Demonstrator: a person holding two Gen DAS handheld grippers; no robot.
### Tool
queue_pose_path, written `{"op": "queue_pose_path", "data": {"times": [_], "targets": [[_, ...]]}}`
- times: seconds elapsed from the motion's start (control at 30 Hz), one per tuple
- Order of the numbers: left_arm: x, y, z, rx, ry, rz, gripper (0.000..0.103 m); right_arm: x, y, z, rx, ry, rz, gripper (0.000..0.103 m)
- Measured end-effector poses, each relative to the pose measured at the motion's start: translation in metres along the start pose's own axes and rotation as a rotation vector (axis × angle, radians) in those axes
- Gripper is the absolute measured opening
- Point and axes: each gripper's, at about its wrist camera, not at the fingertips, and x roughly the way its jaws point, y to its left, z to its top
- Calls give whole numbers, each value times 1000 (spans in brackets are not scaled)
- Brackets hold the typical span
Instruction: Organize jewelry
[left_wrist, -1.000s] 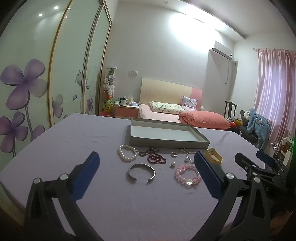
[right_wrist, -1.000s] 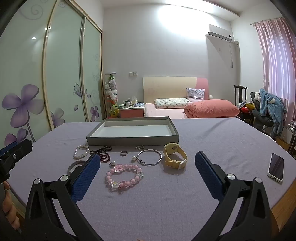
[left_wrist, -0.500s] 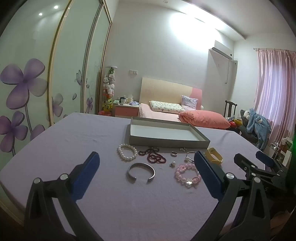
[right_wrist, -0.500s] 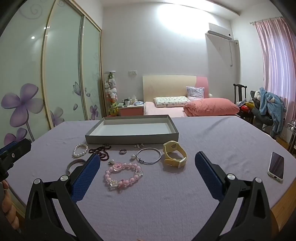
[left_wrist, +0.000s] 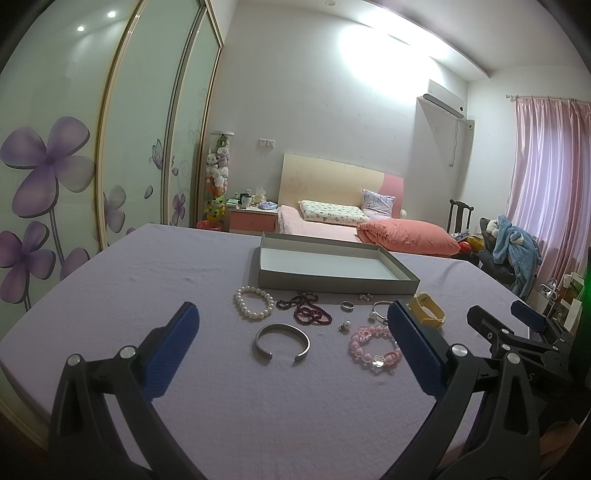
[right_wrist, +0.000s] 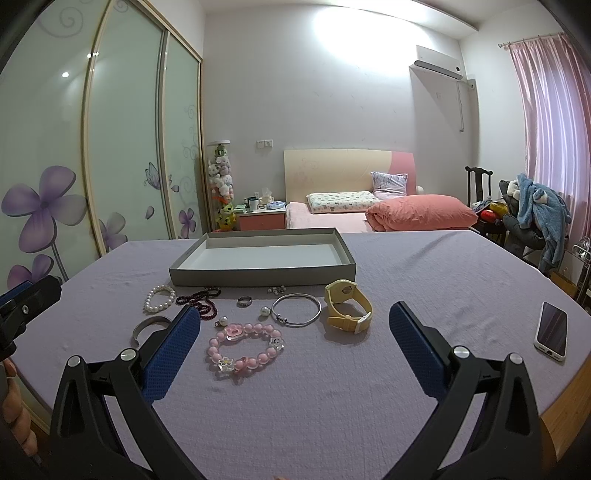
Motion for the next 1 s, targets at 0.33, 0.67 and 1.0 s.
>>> {"op": "queue_pose_path", "data": {"times": [0.33,0.67,1.0], "targets": [[0,0,0,0,1,0,99,-1,1,1,0,1,0,101],[0,0,0,1,2,-1,99,-2,1,1,-1,2,0,101],[0,0,0,1,2,-1,99,-2,2,1,-1,4,0,101]]}}
